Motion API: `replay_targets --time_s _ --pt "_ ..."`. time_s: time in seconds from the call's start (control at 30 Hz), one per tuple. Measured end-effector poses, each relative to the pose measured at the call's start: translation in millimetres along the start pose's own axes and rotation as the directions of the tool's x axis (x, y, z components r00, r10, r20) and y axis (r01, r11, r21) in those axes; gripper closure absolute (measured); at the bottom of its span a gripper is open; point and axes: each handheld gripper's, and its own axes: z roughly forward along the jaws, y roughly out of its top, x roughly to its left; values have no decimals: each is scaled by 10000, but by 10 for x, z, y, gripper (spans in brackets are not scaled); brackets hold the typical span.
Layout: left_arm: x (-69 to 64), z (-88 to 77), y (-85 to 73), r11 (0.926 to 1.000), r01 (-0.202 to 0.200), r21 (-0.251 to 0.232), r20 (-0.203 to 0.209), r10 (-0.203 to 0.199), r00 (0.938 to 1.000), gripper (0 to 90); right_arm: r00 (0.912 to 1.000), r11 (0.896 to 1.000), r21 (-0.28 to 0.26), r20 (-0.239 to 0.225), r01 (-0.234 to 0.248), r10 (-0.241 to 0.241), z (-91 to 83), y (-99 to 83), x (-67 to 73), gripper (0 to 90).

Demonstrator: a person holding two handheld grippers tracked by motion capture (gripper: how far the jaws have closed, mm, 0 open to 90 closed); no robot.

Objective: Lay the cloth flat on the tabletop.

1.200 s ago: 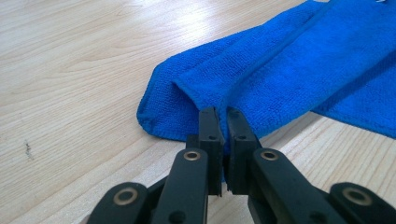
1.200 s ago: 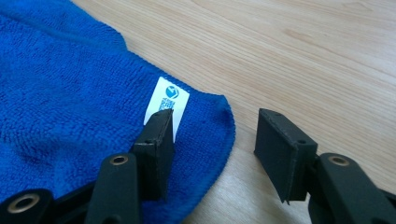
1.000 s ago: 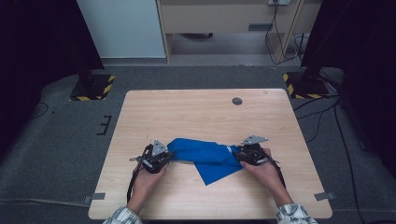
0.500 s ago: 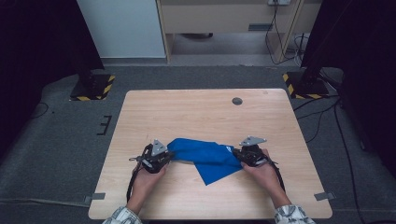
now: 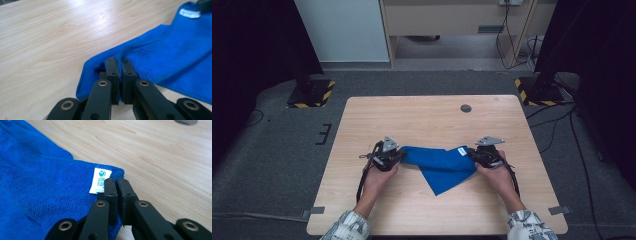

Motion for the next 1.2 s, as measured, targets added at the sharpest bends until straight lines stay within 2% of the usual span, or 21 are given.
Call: replay_targets --time_s 0.1,0.17,0.23,0.27,0.3,0.37,0.4,0.5,0.53,0.6,0.7,0.8,0.83,0.87,0.9,0.93,0.97,1.03,1.2 --pt "12 236 6 9977 -64 675 -69 68 10000 866 9999 9996 257 109 -89 86 36 -26 -39 852" --pt "2 337 -14 9960 -190 869 -174 206 9996 866 9998 9993 356 139 -116 111 56 -43 -55 838" --pt "7 351 -12 9970 -110 768 -190 125 9997 866 9996 9988 458 224 -178 168 83 -55 -56 800" --pt "10 349 -12 9970 -101 768 -183 115 9998 866 9993 9987 460 322 -207 192 102 -56 -61 741" --pt "8 348 -15 9966 -160 804 -173 175 9997 866 9993 9987 460 322 -207 192 102 -56 -61 741" --pt "8 342 -25 9968 -185 781 -167 198 9997 866 9982 9989 332 502 -343 326 117 -45 -64 637" --pt "7 340 -32 9969 -154 769 -150 166 9997 867 9969 9978 267 510 -606 592 127 -21 -81 560" --pt "12 331 -45 9971 -48 764 -85 55 9999 868 9967 9976 270 527 -632 617 145 1 -87 522" --pt "10 321 -51 9969 -40 785 -65 45 10000 869 9966 9981 370 667 -499 474 163 13 -97 507" --pt "3 304 -66 9969 3 787 -26 -1 10000 869 9956 9971 440 737 -620 586 193 45 -113 502" --pt "-16 258 -103 9966 106 813 100 -115 9999 869 9980 9972 642 527 -388 354 225 70 -104 551" --pt "-63 190 -142 9956 75 933 224 -96 9997 869 9992 9970 734 337 -256 232 239 54 -81 659" --pt "-83 163 -160 9952 94 973 274 -122 9995 869 9994 9973 672 203 -301 288 231 44 -67 758" --pt "-121 114 -192 9948 116 1013 369 -154 9992 869 9997 9976 648 54 -225 222 225 36 -56 811" --pt "-121 114 -192 9948 116 1013 369 -154 9992 869 9997 9976 648 54 -225 222 225 36 -56 811" --pt "-141 85 -202 9942 78 1071 377 -119 9992 869 9999 9974 697 -62 -153 158 212 32 -36 863" --pt "-155 57 -208 9943 100 1064 401 -144 9991 870 9999 9973 720 -97 -124 131 199 31 -27 868" --pt "-165 -10 -195 9961 182 860 414 -218 9989 870 9999 9987 503 -61 -126 129 156 28 -13 872" --pt "-125 -175 -56 9988 436 -215 409 -427 9982 861 9997 9996 -169 -83 -243 242 -61 72 -16 873"
